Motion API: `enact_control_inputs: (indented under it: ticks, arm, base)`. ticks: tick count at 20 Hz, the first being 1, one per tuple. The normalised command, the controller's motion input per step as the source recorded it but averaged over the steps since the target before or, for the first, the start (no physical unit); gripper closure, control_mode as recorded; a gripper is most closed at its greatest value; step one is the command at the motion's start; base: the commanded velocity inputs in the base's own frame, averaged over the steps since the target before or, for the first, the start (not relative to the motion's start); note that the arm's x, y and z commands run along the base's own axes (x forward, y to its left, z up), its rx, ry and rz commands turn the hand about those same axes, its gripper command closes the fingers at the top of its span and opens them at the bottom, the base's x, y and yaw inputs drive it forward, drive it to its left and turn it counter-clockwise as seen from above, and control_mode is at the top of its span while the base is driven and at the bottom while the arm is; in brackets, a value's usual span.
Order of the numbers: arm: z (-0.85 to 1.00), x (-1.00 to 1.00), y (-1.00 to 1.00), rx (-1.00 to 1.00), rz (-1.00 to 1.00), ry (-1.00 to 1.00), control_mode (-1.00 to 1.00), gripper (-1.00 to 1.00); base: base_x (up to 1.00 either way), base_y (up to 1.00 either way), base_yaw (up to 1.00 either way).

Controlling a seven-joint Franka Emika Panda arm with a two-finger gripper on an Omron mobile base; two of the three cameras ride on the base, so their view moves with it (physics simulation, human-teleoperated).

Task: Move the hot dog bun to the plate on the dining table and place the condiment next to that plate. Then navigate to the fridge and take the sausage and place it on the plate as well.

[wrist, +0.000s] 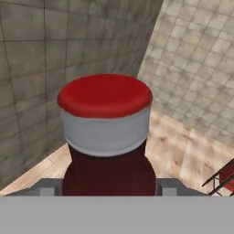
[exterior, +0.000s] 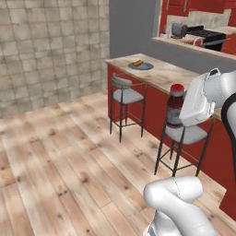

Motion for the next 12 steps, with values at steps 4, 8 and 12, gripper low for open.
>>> enact_control_inputs:
  ticks: [4, 8, 12]
  arm:
    - [0.00, 0.00, 0.00, 0.00, 0.00, 0.00, 1.00, 1.00]
    - [0.00, 0.00, 0.00, 0.00, 0.00, 0.00, 1.00, 1.00]
    - [0.00, 0.00, 0.00, 0.00, 0.00, 0.00, 1.00, 1.00]
  base:
    - [0.98, 0.99, -0.53]
    - [0.94, 0.97, -0.53]
    - [0.91, 0.95, -0.52]
